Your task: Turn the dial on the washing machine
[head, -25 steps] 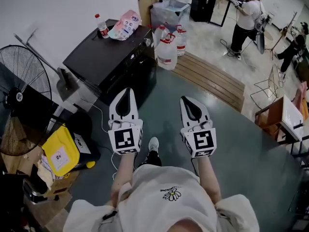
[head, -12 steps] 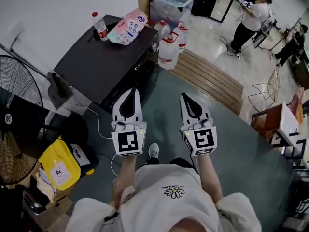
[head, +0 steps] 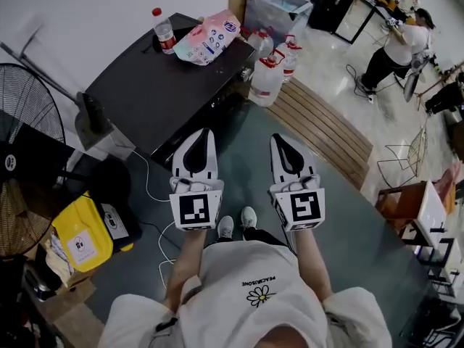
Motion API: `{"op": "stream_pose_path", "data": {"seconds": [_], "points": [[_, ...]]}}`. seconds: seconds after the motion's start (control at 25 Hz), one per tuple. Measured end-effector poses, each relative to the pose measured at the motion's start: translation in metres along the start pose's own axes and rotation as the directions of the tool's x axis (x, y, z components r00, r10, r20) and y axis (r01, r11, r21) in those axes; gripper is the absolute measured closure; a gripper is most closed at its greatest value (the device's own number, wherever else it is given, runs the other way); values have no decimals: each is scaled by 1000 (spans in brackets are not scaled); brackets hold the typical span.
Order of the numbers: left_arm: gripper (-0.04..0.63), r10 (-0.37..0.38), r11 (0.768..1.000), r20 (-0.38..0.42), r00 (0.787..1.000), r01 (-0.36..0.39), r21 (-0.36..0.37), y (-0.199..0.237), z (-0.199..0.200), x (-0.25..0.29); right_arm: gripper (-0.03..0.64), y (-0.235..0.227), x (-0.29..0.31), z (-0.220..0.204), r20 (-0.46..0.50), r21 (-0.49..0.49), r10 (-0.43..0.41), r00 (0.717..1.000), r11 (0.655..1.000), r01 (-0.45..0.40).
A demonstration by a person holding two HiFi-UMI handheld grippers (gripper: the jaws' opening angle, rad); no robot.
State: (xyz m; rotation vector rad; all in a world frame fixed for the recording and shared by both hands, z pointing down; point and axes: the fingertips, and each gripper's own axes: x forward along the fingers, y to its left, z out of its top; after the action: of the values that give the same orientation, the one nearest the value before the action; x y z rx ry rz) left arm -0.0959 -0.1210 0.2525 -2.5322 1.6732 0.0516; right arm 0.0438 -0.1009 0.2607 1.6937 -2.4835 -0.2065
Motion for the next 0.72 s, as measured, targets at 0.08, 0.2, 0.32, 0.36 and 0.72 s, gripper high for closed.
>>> {"op": "stream_pose_path", "data": {"seconds": [0.08, 0.2, 0.32, 0.36, 0.72], "points": [[597, 21, 1000, 6, 1000, -21, 8, -2, 2, 4, 614, -5, 4, 1, 15, 7, 18, 1000, 1000, -18], [597, 45, 999, 12, 999, -45, 24, -8, 7, 9, 614, -16, 5, 0, 30, 22, 33, 999, 999, -34], [597, 68, 997, 18, 997, -69, 31, -11, 10, 15, 614, -26, 8, -1, 46, 33, 39, 998, 999, -41], [597, 77, 996, 20, 997, -78, 35, -11, 10, 16, 614, -28, 9, -1, 52, 33, 44, 998, 998, -45], [597, 114, 992, 16, 993, -114, 51, -26, 13, 37, 614, -56, 13, -5, 70, 35, 85, 994, 996, -87]]}}
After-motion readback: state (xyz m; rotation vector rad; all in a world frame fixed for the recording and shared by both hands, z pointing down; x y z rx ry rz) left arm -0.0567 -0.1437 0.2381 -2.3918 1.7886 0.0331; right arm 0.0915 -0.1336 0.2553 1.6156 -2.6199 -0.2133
